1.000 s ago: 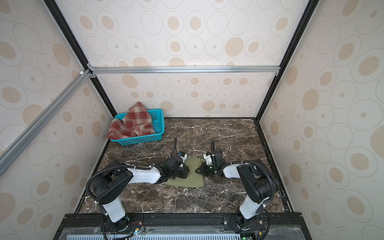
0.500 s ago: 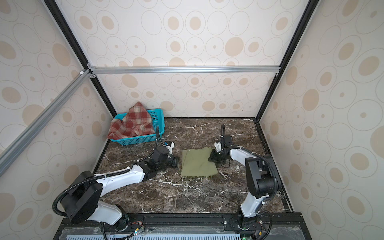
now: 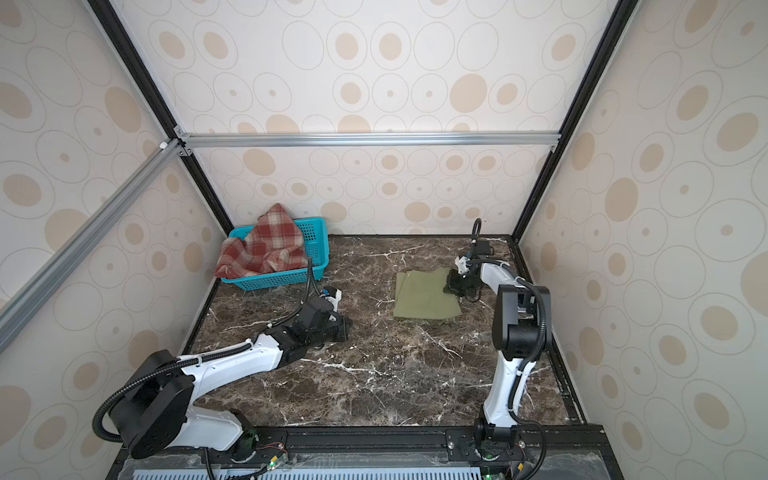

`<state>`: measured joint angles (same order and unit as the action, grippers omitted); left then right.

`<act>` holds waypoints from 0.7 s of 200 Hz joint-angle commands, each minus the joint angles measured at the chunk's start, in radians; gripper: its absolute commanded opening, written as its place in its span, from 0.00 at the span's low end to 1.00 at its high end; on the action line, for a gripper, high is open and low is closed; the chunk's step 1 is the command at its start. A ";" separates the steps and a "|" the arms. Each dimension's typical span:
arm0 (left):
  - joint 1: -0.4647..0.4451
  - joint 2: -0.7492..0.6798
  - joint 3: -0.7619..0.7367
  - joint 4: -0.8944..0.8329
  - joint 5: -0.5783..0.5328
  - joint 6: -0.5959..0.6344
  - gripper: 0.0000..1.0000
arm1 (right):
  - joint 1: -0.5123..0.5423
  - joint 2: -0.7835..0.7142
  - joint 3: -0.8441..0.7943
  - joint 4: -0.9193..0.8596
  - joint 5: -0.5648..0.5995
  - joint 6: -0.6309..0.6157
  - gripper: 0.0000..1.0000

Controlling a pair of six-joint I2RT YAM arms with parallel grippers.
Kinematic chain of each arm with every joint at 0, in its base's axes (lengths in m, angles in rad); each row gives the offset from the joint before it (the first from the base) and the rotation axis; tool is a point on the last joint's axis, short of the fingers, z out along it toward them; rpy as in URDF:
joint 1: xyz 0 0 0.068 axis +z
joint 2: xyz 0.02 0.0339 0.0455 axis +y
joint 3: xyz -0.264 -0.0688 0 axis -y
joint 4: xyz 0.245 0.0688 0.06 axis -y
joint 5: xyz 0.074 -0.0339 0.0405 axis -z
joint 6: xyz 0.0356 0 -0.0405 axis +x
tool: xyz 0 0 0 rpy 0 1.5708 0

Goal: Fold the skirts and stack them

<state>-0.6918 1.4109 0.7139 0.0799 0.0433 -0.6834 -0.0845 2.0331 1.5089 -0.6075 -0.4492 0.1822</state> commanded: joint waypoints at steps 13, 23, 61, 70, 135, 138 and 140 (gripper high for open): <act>0.015 0.059 0.066 -0.009 0.004 0.020 0.00 | -0.070 0.133 0.174 -0.154 -0.027 -0.115 0.00; 0.018 0.081 0.071 0.005 0.013 0.011 0.00 | -0.084 0.168 0.222 -0.179 -0.031 -0.135 0.00; 0.029 0.167 0.105 0.061 0.056 -0.006 0.00 | -0.118 0.334 0.488 -0.350 0.019 -0.227 0.00; 0.029 0.181 0.110 0.073 0.063 -0.010 0.00 | -0.125 0.373 0.558 -0.387 0.033 -0.240 0.00; 0.029 0.231 0.105 0.155 0.075 -0.064 0.00 | -0.173 0.561 0.933 -0.488 0.032 -0.282 0.00; 0.030 0.233 0.108 0.153 0.075 -0.063 0.00 | -0.175 0.566 0.945 -0.490 0.030 -0.284 0.00; 0.029 0.235 0.109 0.153 0.074 -0.064 0.00 | -0.175 0.571 0.953 -0.491 0.028 -0.285 0.00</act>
<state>-0.6697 1.6249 0.7837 0.2024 0.1135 -0.7254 -0.2375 2.5599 2.3783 -1.0336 -0.4175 -0.0620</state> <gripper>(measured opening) 0.047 0.058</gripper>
